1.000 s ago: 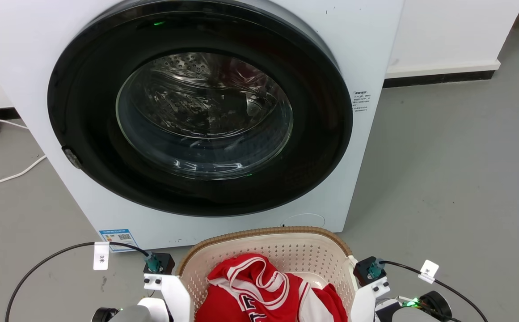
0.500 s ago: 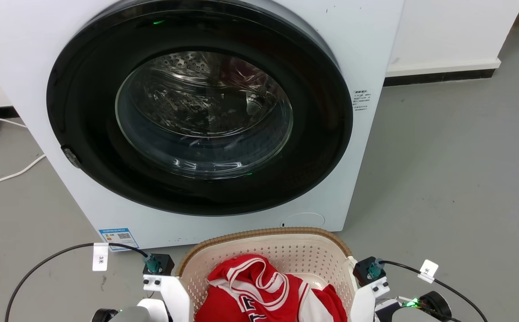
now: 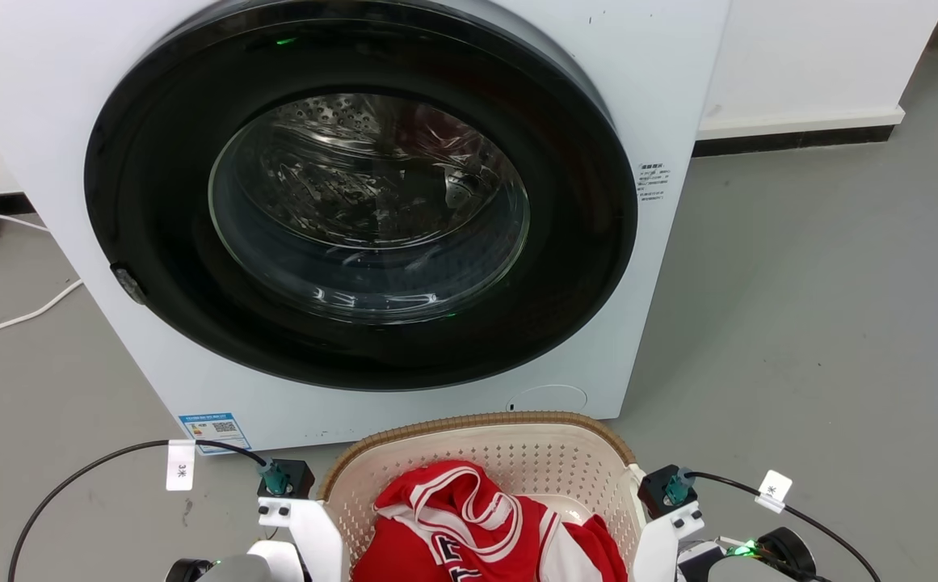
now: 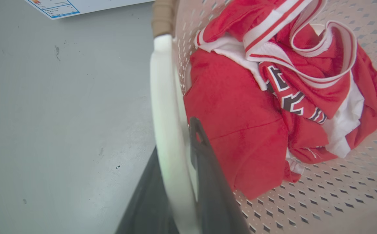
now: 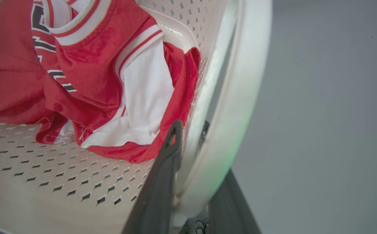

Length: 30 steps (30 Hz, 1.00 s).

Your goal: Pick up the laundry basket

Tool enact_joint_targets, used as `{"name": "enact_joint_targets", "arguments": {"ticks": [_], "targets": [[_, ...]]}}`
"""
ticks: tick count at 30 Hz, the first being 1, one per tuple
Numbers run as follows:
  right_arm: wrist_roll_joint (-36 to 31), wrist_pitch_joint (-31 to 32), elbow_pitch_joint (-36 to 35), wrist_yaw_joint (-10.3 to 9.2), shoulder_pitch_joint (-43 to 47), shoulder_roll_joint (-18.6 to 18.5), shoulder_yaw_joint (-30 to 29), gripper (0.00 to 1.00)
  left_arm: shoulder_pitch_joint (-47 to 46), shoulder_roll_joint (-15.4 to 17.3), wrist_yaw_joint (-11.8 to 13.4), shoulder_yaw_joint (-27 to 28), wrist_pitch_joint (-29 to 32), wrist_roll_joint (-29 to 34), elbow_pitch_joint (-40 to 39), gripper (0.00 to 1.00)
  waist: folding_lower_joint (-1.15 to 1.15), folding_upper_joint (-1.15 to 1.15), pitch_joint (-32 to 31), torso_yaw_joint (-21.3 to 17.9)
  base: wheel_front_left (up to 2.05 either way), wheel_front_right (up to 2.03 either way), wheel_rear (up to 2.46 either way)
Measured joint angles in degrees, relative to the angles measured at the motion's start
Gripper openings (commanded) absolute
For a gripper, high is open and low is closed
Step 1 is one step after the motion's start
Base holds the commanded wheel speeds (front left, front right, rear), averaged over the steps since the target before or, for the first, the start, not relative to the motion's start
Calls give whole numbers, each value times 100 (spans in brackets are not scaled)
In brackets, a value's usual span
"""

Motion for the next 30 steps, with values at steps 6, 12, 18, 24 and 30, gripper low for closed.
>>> {"name": "enact_joint_targets", "arguments": {"ticks": [6,12,18,24,30], "targets": [[70,-5,13,0,-5,-2,76,0,-16,1,1,-102,-16,-97,15,0,0,0,-1,2,0,0,0],[162,-21,25,0,-14,-3,143,0,-20,11,1,-196,-40,-192,20,0,0,0,-10,-1,0,0,0],[214,-25,36,0,-16,-5,215,0,-23,18,1,-291,-63,-297,26,0,0,0,-19,-8,0,0,0],[264,-29,43,0,-18,-9,277,0,-35,24,1,-385,-73,-371,33,0,0,0,-19,-9,0,0,0],[318,-31,48,0,-19,-12,332,0,-44,30,1,-475,-75,-453,38,0,0,0,-15,-5,0,0,0]]}}
